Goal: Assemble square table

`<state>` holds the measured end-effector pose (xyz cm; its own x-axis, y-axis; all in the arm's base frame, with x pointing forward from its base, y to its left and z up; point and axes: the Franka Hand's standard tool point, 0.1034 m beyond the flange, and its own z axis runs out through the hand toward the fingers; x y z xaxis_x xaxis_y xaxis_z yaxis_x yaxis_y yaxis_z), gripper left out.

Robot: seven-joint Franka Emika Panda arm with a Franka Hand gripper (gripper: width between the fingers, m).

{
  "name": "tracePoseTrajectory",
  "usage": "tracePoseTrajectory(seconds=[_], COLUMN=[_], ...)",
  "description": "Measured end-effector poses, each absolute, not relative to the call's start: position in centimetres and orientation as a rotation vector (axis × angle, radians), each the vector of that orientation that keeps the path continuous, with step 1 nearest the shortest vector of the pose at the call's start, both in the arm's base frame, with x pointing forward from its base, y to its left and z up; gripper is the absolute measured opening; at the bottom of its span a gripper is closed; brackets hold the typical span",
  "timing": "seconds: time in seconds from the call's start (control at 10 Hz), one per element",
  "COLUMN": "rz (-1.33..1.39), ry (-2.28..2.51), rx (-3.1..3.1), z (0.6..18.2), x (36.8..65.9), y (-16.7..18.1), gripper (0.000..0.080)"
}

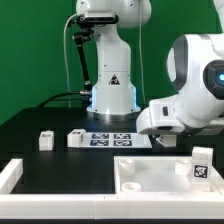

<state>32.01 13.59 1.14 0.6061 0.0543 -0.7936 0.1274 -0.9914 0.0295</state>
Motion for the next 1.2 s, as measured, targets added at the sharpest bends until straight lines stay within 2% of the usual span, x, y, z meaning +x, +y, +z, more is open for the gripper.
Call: tracePoseTrajectory(seconds=[0.2,0.3,0.4,0.5,0.6,1.2], rz=[-1.353,-1.354,-1.355,-1.356,-1.357,-1.363], ry=[0.149,0.146,0.144,0.141,0.138,0.135], rx=[2.739,2.739,2.740,2.741,2.741,2.756], z=[1.02,1.02,1.01,1.01,1.02,1.45], x=[31.85,31.87,31.88,31.90,31.92,32.65], y=[13.32,13.24,13.19,13.12,13.05,12.44], gripper=[0.0648,0.0550,0.0550,0.0367,0.0288,0.0288])
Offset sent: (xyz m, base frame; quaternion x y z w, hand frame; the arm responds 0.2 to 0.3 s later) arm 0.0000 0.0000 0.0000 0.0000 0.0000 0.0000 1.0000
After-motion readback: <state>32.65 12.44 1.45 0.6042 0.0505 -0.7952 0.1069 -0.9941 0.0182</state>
